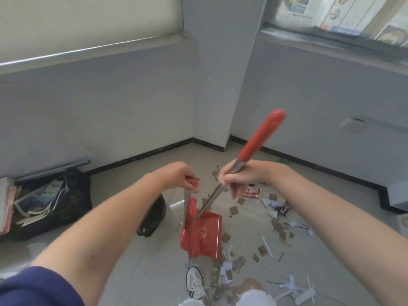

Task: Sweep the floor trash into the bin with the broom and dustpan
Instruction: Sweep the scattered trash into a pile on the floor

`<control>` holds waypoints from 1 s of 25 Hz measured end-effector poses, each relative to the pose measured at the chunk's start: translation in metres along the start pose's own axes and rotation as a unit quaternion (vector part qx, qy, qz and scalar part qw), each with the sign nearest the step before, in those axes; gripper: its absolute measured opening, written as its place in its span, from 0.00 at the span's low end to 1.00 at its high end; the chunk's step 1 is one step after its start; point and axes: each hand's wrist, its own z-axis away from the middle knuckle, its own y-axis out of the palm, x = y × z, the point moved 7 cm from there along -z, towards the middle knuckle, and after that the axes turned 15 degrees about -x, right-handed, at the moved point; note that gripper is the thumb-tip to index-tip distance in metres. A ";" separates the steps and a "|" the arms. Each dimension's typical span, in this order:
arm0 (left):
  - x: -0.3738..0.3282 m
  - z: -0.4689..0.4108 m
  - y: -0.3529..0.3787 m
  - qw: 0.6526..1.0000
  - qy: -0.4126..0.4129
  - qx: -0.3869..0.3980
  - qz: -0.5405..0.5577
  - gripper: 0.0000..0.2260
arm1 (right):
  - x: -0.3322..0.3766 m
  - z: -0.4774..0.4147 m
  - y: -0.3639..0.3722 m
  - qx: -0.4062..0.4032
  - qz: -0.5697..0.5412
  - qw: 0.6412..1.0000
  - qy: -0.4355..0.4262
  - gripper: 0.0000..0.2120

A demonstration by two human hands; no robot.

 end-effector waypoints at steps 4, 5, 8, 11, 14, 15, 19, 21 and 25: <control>0.025 0.029 -0.014 0.996 -0.052 -0.068 0.019 0.21 | -0.034 0.037 -0.014 -0.008 -0.087 0.994 0.068 0.10; 0.011 0.027 -0.009 0.997 -0.048 -0.062 0.014 0.21 | -0.033 0.038 -0.004 0.017 -0.119 0.990 0.079 0.13; -0.029 0.020 0.010 0.998 -0.047 -0.049 -0.008 0.19 | -0.037 0.047 0.025 0.060 -0.193 0.970 0.136 0.14; -0.053 0.026 0.022 0.993 -0.079 -0.067 -0.049 0.17 | -0.077 0.075 0.029 0.063 -0.154 0.961 0.222 0.23; -0.084 0.042 0.047 0.988 -0.106 -0.059 -0.101 0.14 | -0.122 0.116 0.045 0.057 -0.133 0.943 0.298 0.16; -0.090 0.050 0.059 0.986 -0.126 -0.041 -0.101 0.11 | -0.137 0.129 0.052 0.054 -0.111 0.944 0.307 0.15; -0.105 0.083 0.091 0.972 -0.205 -0.039 -0.111 0.13 | -0.167 0.168 0.064 0.014 0.045 0.964 0.262 0.07; -0.117 0.092 0.097 0.967 -0.222 -0.076 -0.100 0.13 | -0.180 0.179 0.060 -0.034 0.122 0.965 0.229 0.15; -0.141 0.114 0.109 0.954 -0.250 -0.127 -0.106 0.09 | -0.225 0.211 0.067 -0.074 -0.031 0.950 0.303 0.14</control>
